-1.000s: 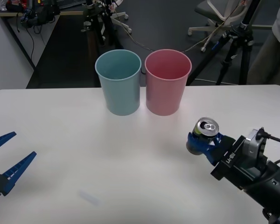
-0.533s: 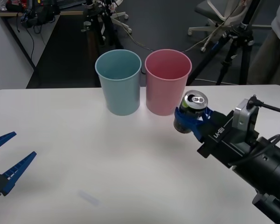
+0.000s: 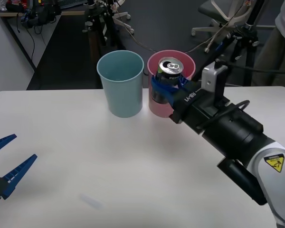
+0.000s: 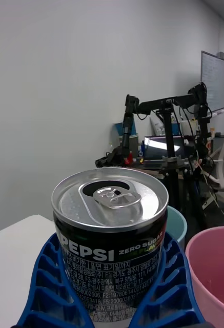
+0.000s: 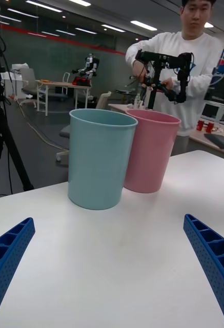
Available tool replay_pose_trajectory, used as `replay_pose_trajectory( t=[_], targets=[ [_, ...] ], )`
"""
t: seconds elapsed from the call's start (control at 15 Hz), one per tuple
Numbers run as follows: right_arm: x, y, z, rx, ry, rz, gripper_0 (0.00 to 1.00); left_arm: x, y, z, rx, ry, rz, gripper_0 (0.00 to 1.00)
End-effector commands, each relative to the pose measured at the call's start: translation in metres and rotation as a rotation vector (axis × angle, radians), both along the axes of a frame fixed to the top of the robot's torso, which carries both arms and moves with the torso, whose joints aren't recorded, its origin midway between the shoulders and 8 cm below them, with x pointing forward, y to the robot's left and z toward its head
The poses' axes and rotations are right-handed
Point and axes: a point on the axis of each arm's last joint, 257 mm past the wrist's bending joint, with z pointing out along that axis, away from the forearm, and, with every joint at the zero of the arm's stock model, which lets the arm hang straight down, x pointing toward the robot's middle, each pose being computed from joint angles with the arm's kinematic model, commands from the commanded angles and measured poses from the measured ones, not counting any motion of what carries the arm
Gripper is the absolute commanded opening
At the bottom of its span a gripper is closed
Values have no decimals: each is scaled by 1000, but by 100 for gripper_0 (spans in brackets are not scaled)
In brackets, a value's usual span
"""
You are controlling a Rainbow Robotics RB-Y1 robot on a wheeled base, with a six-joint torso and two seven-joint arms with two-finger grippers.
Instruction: Grasp the object on the table and drop it into the matching bin: aluminum can to the light blue bin, PET bottle to the pink bin.
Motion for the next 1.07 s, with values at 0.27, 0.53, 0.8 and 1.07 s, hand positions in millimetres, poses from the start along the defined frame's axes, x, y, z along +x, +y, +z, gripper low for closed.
replay_pose_trajectory(
  t=[0.27,0.53,0.8,1.07],
  targets=[
    [56,51,19,44,-27,13,0,0,0,0,0,0,0,100],
    [100,77,35,53,-34,-16,0,0,0,0,0,0,0,100],
    [151,92,34,25,-21,-80,0,0,0,0,0,0,0,100],
    [186,102,29,-2,5,-126,0,0,0,0,0,0,0,100]
  ],
)
